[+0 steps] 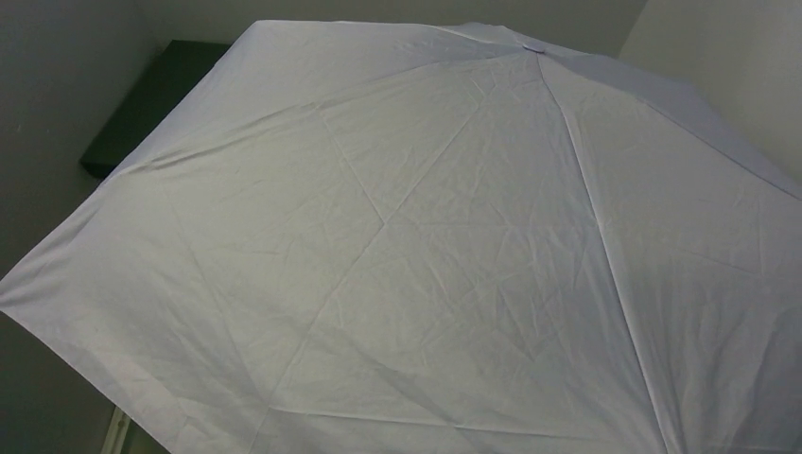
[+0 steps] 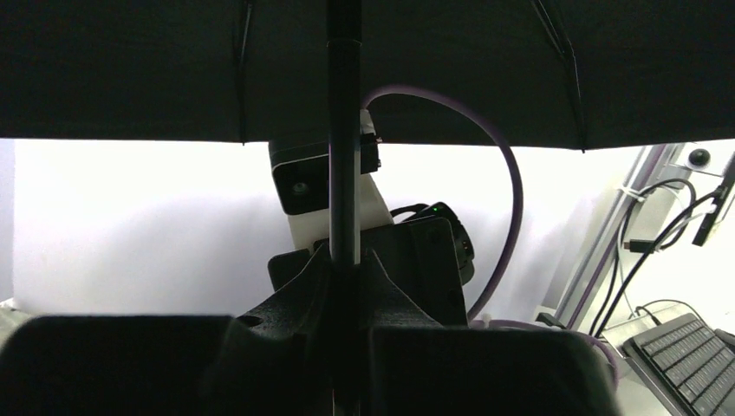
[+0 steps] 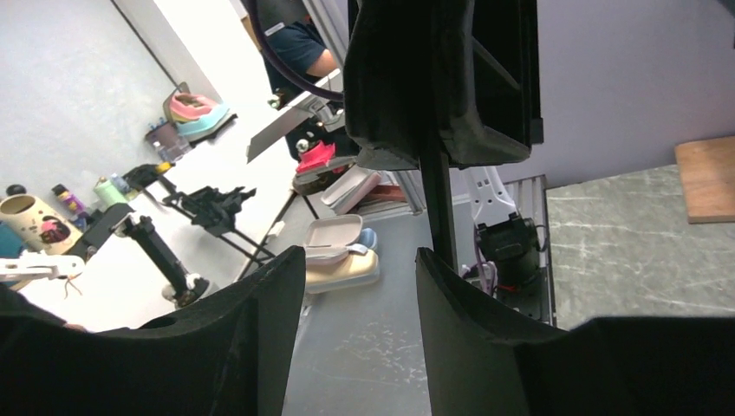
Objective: Open the umbrella
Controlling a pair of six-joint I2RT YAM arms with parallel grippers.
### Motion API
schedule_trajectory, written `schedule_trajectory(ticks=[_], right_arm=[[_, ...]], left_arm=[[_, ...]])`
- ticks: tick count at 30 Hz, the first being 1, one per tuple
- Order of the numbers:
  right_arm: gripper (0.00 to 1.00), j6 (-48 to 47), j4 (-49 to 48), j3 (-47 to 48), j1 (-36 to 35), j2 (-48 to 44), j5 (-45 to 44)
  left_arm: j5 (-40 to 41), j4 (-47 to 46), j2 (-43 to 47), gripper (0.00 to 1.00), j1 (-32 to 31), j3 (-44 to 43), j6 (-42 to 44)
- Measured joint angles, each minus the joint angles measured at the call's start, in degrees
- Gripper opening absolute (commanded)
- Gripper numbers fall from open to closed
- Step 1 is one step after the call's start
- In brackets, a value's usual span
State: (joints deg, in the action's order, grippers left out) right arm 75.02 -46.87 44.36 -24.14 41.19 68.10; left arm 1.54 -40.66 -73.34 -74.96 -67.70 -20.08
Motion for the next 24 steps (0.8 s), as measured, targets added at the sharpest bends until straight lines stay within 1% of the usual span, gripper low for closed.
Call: schedule_trajectory(ticks=[7, 10, 12, 14, 15, 16, 17, 19, 21, 24], right_arm=[[0.52, 1.25, -2.95, -0.55, -4.04, 1.22, -0.15], [0.51, 0.57, -2.45, -0.57, -6.16, 1.62, -0.22], [0.53, -1.64, -0.22, -0.35, -6.62, 1.42, 0.0], [0.57, -7.61, 7.78, 1.27, -6.82, 0.04, 0.07], [0.58, -11.43, 13.68, 2.69, -6.93, -0.74, -0.2], [0.59, -17.57, 22.84, 5.44, -6.95, -1.73, -1.07], [0.59, -22.95, 29.83, 7.96, -6.93, -2.54, -2.23], [0.59, -31.34, 39.47, 11.98, -6.91, -3.56, -4.13], [0.59, -37.86, 45.66, 15.04, -6.93, -4.55, -5.27], [0.59, -42.34, 48.65, 16.57, -6.95, -4.15, -5.7]], left_arm=[[-2.56, -4.31, -1.88, 0.0, 0.26, 0.24, -0.87], [-3.41, -4.85, -2.4, 0.0, 0.5, 0.24, -1.25], [-3.78, -3.76, -2.25, 0.0, 0.68, 0.22, -1.6], [-3.63, -1.84, -1.51, 0.0, 0.81, 0.24, -1.68], [-3.39, -1.01, -0.92, 0.0, 0.92, 0.46, -1.75], [-3.19, -0.42, 0.07, 0.0, 1.05, 1.05, -2.03], [-3.19, -0.02, 1.14, 0.0, 1.09, 1.7, -2.4], [-3.26, 0.13, 2.91, 0.0, 1.09, 2.62, -3.43], [-3.58, -0.92, 4.28, 0.0, 1.09, 3.32, -4.59], [-4.5, -4.2, 4.74, 0.0, 1.09, 3.63, -6.27]])
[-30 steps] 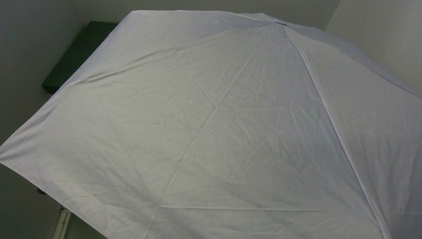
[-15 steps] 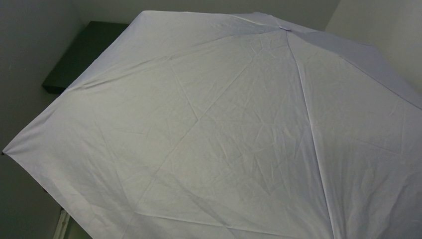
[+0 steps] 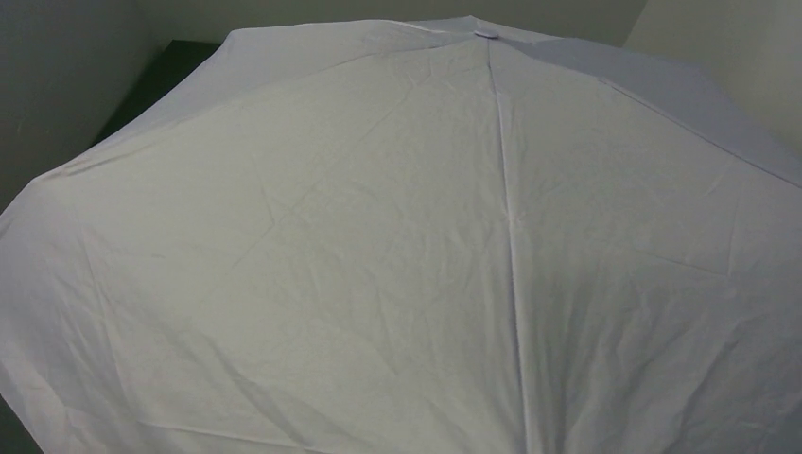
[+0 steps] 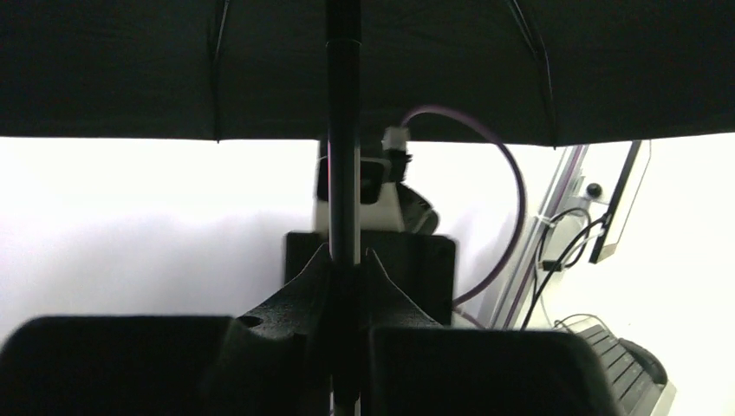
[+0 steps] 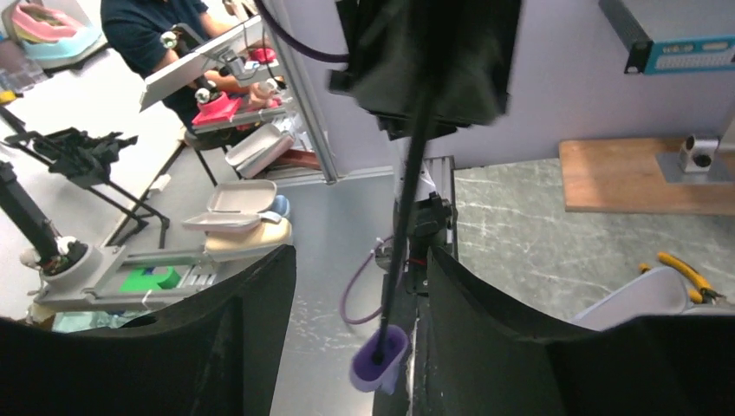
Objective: Open the umbrella
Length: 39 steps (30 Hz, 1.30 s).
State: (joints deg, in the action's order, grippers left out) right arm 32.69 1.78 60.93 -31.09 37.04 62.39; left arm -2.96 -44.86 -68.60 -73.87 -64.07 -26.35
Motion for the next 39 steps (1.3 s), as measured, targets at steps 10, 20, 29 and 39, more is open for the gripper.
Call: schedule_trajectory(ticks=[10, 20, 29, 39], right_arm=[[0.46, 2.64, -3.52, -1.86, 0.02, 7.3, 1.2], [0.4, 16.5, -22.56, -7.67, -0.66, 6.49, 5.81], [0.0, 23.93, -34.1, -10.54, -0.52, 7.65, 5.84], [0.0, 16.2, -15.67, -9.4, -1.2, 5.14, -1.22]], left_arm=[[-2.47, -5.09, -2.27, 0.0, 0.02, 0.0, -3.32], [-6.75, -7.19, -6.01, 0.0, 2.69, -0.02, -6.93], [-11.78, -14.73, -8.98, 0.0, 4.79, -0.13, -15.45], [-5.62, -9.88, -1.77, 0.94, 5.92, 6.6, -12.31]])
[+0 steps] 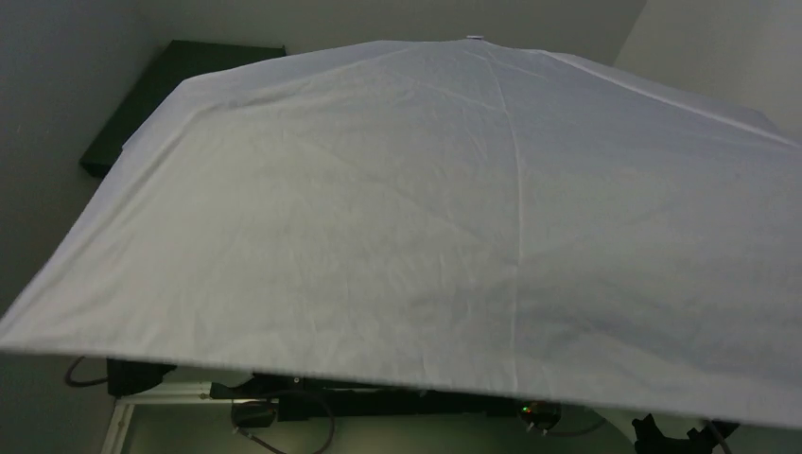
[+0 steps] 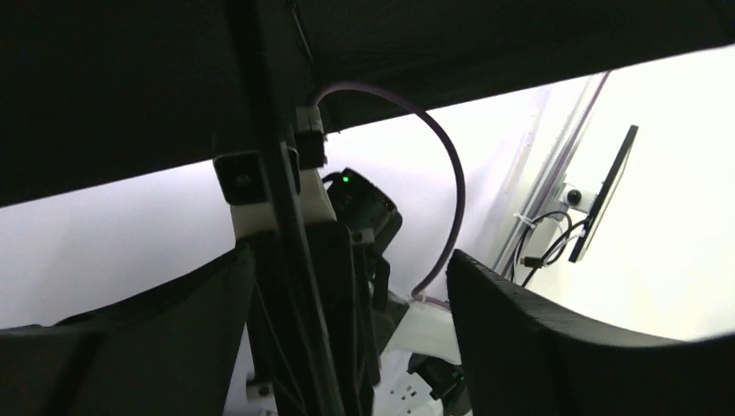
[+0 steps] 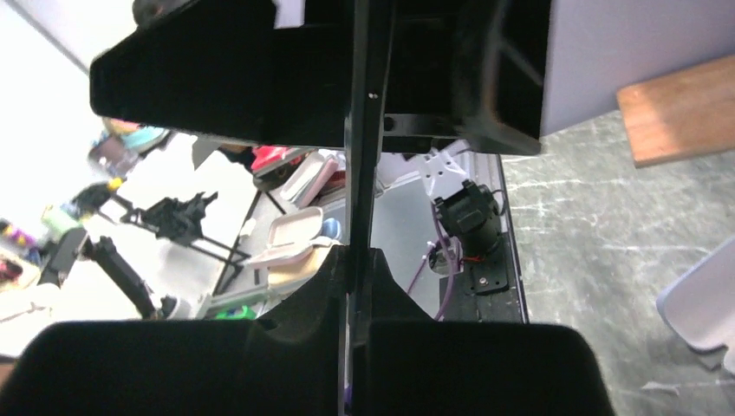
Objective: Open the umbrella
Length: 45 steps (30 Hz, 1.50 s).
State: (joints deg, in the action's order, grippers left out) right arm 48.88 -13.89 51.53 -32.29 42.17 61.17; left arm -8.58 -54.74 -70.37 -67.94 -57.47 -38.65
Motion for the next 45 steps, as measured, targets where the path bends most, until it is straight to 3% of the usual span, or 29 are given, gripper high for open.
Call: schedule_trajectory(ticks=[2, 11, 21, 25, 32, 41, 42, 45], right_arm=[[0.0, -1.03, 4.81, 1.53, 0.0, 0.5, -2.36], [0.0, -10.05, 22.25, 13.77, 0.92, 7.43, -13.55], [0.0, -15.1, 32.28, 19.02, 9.42, 19.74, -16.26], [0.0, -15.89, 35.58, 19.93, 12.17, 23.02, -17.55], [0.0, -16.31, 36.5, 24.81, 16.26, 31.01, -21.09], [0.0, -16.57, 35.85, 26.23, 17.51, 35.04, -28.96], [0.01, -16.76, 35.67, 26.25, 17.53, 35.04, -30.25], [0.67, -17.33, 35.69, 26.88, 17.55, 35.1, -33.2]], left_arm=[[1.92, 2.93, 3.54, 0.99, 0.15, 2.29, 0.81], [11.26, 23.06, 19.74, 0.99, -0.81, 11.28, 2.05], [35.41, 60.85, 37.62, 0.97, -14.91, 16.26, 1.33], [43.19, 75.08, 39.21, 0.98, -18.23, 15.96, -2.43], [49.83, 97.5, 35.6, 0.98, -20.83, 10.21, -8.44], [53.64, 108.72, 36.44, 0.98, -21.81, 11.93, -12.37], [53.7, 109.24, 37.53, 0.98, -21.86, 13.03, -12.83], [53.9, 110.55, 41.68, 0.97, -21.9, 16.13, -13.92]])
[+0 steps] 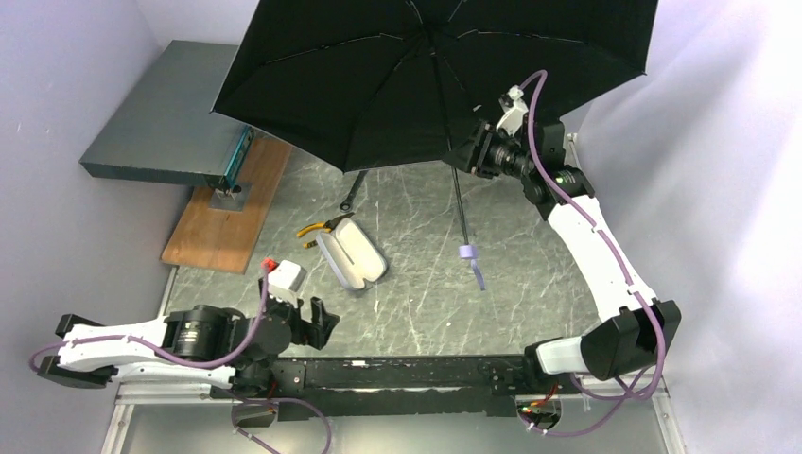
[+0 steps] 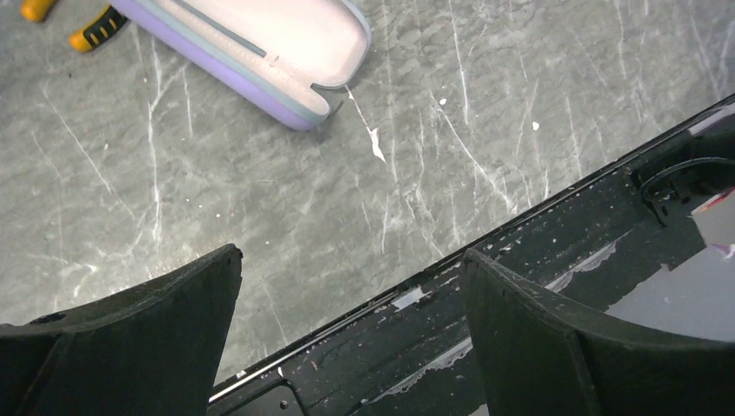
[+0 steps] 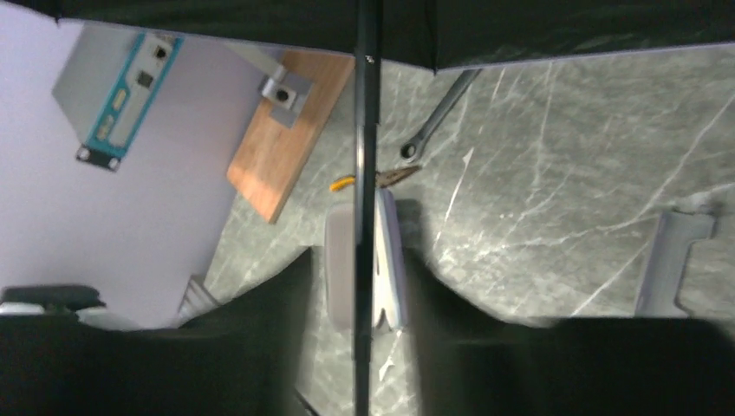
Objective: Open the umbrella
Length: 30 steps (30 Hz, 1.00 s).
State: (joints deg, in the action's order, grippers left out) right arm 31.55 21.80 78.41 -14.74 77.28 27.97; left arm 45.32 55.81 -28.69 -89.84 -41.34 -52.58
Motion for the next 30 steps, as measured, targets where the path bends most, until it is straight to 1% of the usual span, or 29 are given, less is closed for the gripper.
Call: schedule_trajectory(ticks=[2, 3, 7, 12, 15, 18, 22, 24, 26, 30], right_arm=[[0.95, -0.35, 0.0, 1.07, 0.09, 0.26, -1.55], [0.99, -0.74, 0.02, 1.99, 0.11, 0.39, -2.29], [1.0, -1.55, 0.5, 5.66, 0.22, 0.39, -4.61], [1.0, -1.57, 2.86, 8.76, 0.26, -1.4, -5.7], [1.0, -1.53, 5.57, 8.74, 0.26, -4.79, -6.05], [1.0, -1.38, 7.32, 6.36, 0.26, -11.76, -5.35], [1.0, -1.36, 9.33, -0.85, 0.26, -23.74, -1.97], [1.0, -1.29, 11.06, -7.04, 0.24, -30.73, -0.15], [1.0, -0.74, 13.84, -13.22, 0.24, -37.27, 0.55], [1.0, 2.32, 18.62, -23.74, 0.24, -46.95, -0.24]], left_arm=[[0.11, 0.59, 3.56, 0.97, 0.0, 1.64, -0.74], [0.15, 0.85, 5.14, 0.97, 0.0, 2.25, -1.11], [0.68, 1.53, 9.25, 0.97, 0.0, 3.85, -1.95], [1.09, 2.16, 9.92, 0.98, 0.0, 4.17, -2.54], [1.14, 2.43, 8.44, 0.98, 0.0, 4.17, -2.93], [1.16, 2.54, 5.07, 0.97, 0.0, 4.11, -3.65], [0.94, 3.23, 0.72, 0.98, -0.04, 2.6, -3.91], [0.83, 4.5, -1.84, 0.98, -0.04, 0.0, -4.5], [0.87, 5.79, -3.82, 0.98, -0.07, -2.56, -5.75], [0.85, 7.93, -6.34, 0.98, -0.11, -5.35, -8.74]])
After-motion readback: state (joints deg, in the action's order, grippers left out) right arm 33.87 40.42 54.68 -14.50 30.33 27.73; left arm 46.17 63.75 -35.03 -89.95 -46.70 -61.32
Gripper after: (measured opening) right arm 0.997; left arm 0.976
